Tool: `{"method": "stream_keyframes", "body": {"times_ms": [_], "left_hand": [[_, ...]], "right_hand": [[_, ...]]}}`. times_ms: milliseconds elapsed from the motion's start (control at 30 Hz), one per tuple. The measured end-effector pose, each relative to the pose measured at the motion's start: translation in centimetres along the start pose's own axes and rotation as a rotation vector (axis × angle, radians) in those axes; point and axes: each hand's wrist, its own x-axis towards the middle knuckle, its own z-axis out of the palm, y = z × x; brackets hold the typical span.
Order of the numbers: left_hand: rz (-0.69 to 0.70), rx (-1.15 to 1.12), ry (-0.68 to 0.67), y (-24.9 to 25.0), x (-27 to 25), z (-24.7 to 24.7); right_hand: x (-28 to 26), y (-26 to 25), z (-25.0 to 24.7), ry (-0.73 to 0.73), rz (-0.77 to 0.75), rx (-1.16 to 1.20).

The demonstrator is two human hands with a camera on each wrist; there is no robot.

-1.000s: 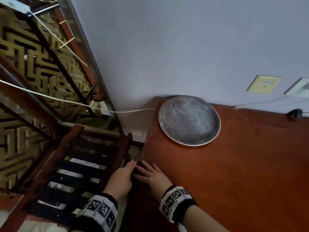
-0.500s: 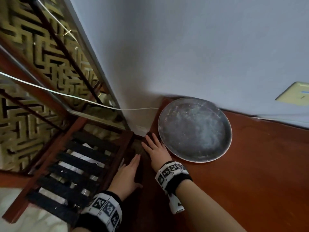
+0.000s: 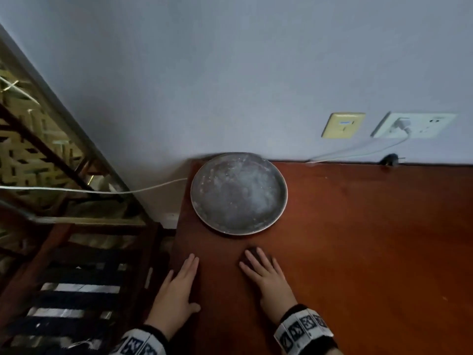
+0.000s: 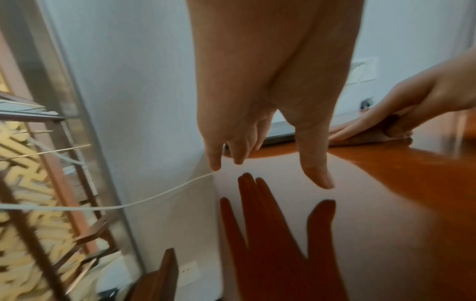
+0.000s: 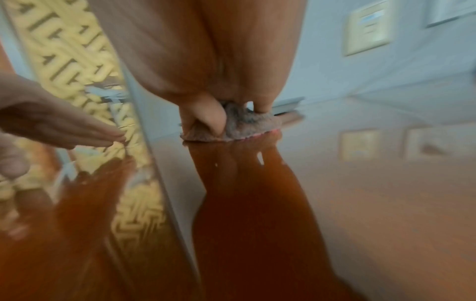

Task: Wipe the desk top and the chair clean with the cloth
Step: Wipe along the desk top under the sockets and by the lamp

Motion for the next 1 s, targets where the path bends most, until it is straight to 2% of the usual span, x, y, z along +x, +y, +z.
{"method": "stream_keyframes", "body": {"times_ms": [67,167,200,267,300,367,433,500,600,700,767,867,900,933,1000], "left_hand": [[0.067,0.025,-0.031,1.4,-0.4,0.5],[0.168,0.069,-0.072,2.6,-1.4,1.7],[0.196,0.083,-0.093,2.7,-1.9,2.1],[0.244,0.122,-0.148,2.6,-3.0,2.9],[0.263,0.142,-0.172,2.5,-3.6,3.2],[0.296,0.174,-0.186,2.4,-4.6,3.6],[0.326,0.175,-0.188,2.3,-5.4,3.9],[0.358,0.171,-0.185,2.5,-6.1,4.1],[0.415,0.185,-0.165,3.5,-6.9,4.7],[0.478,0.207,-0.164,4.9,-7.6,5.8],[0.511,0.216,-0.176,5.7,-7.9,6.5],[0.549,0.238,-0.184,6.7,-8.4,7.1],[0.56,0.245,-0.182,7.0,-8.4,7.2],[0.568,0.251,-0.181,7.4,-8.4,7.4],[0.572,0.253,-0.187,7.9,-8.4,7.6]], "right_hand": [[-1.6,-1.7,0.5,0.012,0.003,0.017],[-4.6,-4.3,4.7,0.028,-0.051,-0.02],[-5.9,-5.0,6.3,-0.011,-0.058,-0.008],[-8.5,-5.5,8.5,-0.024,-0.047,-0.097],[-9.7,-4.8,9.6,0.024,-0.038,-0.163],[-11.9,-3.0,8.6,0.075,0.091,-0.138],[-13.5,-1.2,6.6,0.215,0.385,-0.055],[-14.5,-0.7,5.7,0.25,0.562,0.126],[-14.6,-3.5,6.7,0.208,0.511,0.125],[-14.9,-6.4,10.6,0.009,0.335,0.047],[-15.5,-7.3,12.2,0.045,0.268,-0.009],[-17.5,-6.6,11.6,0.083,0.175,-0.097],[-18.1,-5.9,11.4,0.081,0.167,-0.133],[-18.7,-5.2,10.9,0.057,0.198,-0.061],[-19.6,-3.3,9.9,0.11,0.331,0.035]]}}
